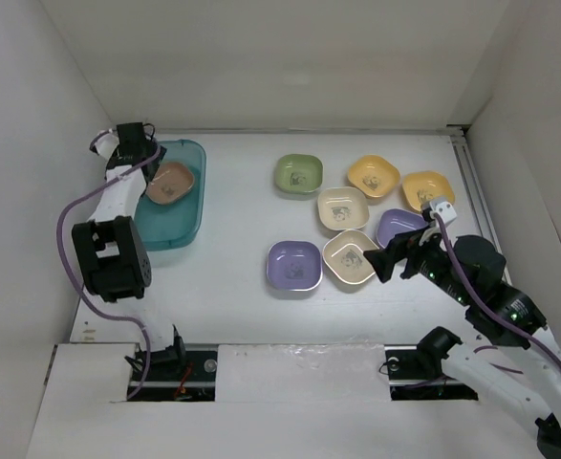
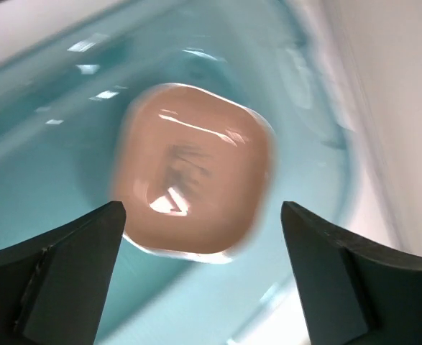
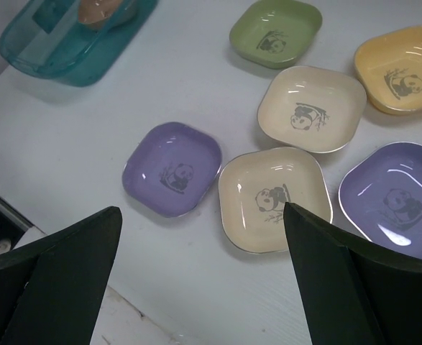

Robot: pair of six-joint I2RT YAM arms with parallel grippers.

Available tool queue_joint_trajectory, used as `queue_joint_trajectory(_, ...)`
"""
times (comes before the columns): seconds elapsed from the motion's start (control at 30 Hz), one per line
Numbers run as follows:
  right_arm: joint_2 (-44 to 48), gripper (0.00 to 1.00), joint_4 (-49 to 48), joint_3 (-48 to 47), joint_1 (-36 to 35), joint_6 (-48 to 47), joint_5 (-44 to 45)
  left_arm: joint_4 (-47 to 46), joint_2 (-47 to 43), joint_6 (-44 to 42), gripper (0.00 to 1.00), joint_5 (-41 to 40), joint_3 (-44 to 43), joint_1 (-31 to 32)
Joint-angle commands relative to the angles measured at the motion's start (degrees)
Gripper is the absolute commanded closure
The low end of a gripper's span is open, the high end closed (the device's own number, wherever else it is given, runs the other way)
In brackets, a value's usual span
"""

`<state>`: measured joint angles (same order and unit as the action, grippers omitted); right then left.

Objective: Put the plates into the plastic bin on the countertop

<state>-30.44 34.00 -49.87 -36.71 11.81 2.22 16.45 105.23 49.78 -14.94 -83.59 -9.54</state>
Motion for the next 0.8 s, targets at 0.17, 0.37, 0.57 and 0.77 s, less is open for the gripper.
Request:
queue_joint_trajectory(0.17,1.0,0.00,-2.5,-0.6,-0.2,0.1,0.6,7.3,-13.8,-13.0,0.00,2.1,-7.5,19.4)
queue_joint_trajectory(0.37,1.5,0.00,0.5,-1.8,-0.2,-0.5,2.8,7.5,-24.5,-13.9,0.00,1.5,9.2,41.3)
queue_joint_trajectory(0.57,3.2,0.00,2.6,-3.7,-0.2,-0.5,4.6,10.0,-30.3,-6.6,0.02,-4.0,24.4,57.3)
queue_joint_trajectory(0.77,3.8,0.00,2.6,-3.7,-0.2,-1.0,4.6,4.1,-31.0,-2.5,0.05,-3.5,35.1,57.4)
